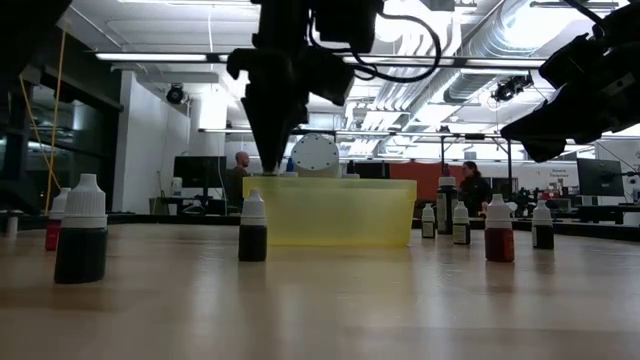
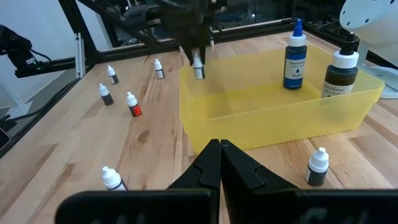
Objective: Pick & Place food coloring
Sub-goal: Put the small green food coloring bottle in the yellow transparent bin
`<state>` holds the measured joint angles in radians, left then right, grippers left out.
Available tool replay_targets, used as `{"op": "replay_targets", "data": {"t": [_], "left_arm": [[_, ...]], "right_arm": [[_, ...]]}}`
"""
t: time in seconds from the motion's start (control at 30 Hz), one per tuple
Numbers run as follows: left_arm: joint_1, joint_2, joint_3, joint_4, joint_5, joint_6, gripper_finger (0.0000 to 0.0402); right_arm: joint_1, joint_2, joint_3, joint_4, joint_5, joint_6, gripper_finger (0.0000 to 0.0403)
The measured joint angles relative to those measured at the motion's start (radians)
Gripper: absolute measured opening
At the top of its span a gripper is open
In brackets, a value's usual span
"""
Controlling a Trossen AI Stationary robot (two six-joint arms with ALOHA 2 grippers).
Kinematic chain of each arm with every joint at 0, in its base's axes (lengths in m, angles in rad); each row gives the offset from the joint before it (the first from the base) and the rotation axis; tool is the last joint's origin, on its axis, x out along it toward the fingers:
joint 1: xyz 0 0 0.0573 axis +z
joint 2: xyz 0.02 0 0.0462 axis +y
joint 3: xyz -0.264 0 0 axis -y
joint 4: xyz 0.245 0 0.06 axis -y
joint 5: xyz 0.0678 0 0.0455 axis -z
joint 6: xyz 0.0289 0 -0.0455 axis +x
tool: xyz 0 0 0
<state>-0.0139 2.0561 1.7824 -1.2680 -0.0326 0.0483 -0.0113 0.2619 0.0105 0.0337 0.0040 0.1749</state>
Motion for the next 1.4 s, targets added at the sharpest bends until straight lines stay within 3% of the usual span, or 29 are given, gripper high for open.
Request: {"op": "replay_targets", "data": {"t": [0.37,1.03,1.4], "left_arm": [[0.016,0.070,-0.009,0.050,0.022,0.004,0.0042],[0.034,0.072,-0.064,0.140,0.027,0.008,0.0044],[0.034,0.072,-0.064,0.134,0.027,0.008,0.0133]], "right_arm": [[0.000,0.000,0.000,0.000,0.000,0.000,0.0000],[0.000,0.000,0.000,0.000,0.000,0.000,0.0000],[0.000,0.000,0.000,0.000,0.000,0.000,0.0000]]}}
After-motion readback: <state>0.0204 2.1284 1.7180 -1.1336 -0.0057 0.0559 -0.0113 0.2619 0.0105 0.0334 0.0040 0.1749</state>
